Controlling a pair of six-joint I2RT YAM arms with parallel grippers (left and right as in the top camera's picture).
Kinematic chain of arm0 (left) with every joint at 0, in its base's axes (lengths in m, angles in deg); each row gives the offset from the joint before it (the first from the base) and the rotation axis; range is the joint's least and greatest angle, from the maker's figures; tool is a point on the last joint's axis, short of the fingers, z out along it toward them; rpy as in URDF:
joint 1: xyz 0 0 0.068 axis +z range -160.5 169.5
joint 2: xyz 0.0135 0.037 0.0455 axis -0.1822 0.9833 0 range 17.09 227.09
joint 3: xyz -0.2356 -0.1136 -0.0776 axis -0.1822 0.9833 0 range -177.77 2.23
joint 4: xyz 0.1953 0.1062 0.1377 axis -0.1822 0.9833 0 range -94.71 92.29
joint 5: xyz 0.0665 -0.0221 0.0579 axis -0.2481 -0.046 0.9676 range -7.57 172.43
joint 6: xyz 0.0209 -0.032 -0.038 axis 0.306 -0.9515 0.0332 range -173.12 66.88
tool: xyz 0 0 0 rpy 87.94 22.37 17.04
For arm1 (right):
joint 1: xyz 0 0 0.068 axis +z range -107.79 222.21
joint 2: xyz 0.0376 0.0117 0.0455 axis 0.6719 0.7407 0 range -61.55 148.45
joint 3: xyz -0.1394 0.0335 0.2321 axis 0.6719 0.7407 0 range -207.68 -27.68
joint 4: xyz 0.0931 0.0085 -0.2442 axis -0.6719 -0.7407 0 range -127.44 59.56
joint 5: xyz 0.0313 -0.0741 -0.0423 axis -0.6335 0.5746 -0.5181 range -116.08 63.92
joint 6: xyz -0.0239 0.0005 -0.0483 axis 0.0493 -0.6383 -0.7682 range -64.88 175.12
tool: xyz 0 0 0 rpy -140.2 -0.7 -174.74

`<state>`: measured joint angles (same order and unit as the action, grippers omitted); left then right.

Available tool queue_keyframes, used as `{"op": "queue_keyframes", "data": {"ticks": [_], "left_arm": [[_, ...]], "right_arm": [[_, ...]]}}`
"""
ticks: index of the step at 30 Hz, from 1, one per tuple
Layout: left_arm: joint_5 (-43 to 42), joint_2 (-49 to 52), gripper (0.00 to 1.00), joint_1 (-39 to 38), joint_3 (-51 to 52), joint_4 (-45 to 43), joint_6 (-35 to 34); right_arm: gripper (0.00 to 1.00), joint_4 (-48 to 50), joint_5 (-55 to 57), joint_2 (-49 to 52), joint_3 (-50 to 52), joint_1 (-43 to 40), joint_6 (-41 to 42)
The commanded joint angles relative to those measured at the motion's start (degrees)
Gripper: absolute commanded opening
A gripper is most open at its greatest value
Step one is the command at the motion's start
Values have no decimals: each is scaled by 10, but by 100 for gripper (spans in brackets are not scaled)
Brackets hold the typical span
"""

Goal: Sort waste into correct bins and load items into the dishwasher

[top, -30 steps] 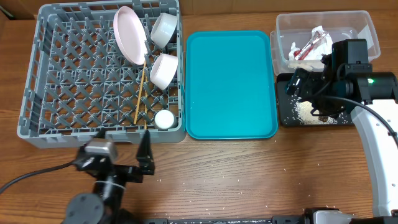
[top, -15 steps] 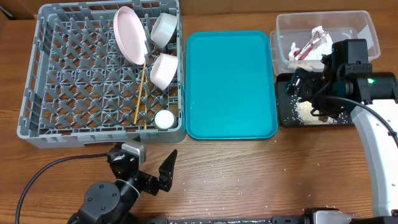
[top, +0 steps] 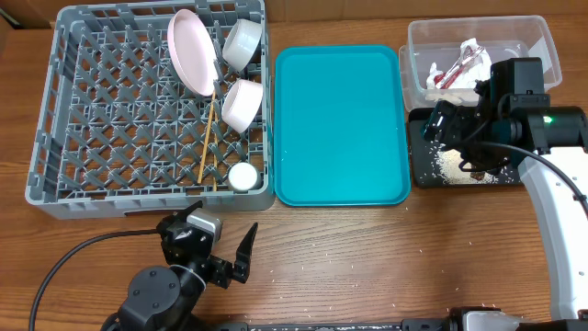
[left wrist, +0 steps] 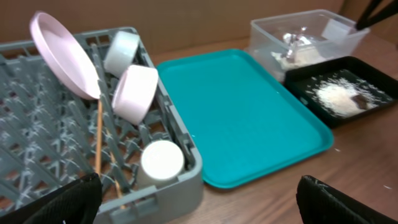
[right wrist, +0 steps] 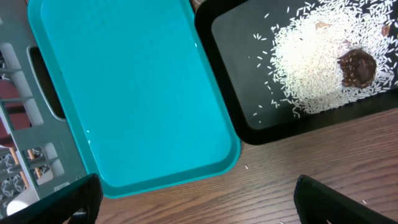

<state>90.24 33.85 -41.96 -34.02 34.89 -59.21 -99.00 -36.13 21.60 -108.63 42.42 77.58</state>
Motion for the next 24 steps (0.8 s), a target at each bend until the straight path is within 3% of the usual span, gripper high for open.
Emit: {"op": "queue_keyframes", "data": {"ticks": [1,4,9,19,24], "left_arm": [[30,-5,100,43,49,-36,49],[21,-6,100,102,94,-112,53],[-62,-51,100,190,173,-243,140],[-91,-160,100,307,249,-275,178],[-94,-166,100,320,306,-377,205]], "right_arm": [[100,3,6,-1,0,2,-2],[100,3,6,-1,0,2,-2],[100,3,6,-1,0,2,-2],[100,3,6,-1,0,2,-2],[100,3,6,-1,0,2,-2]]}}
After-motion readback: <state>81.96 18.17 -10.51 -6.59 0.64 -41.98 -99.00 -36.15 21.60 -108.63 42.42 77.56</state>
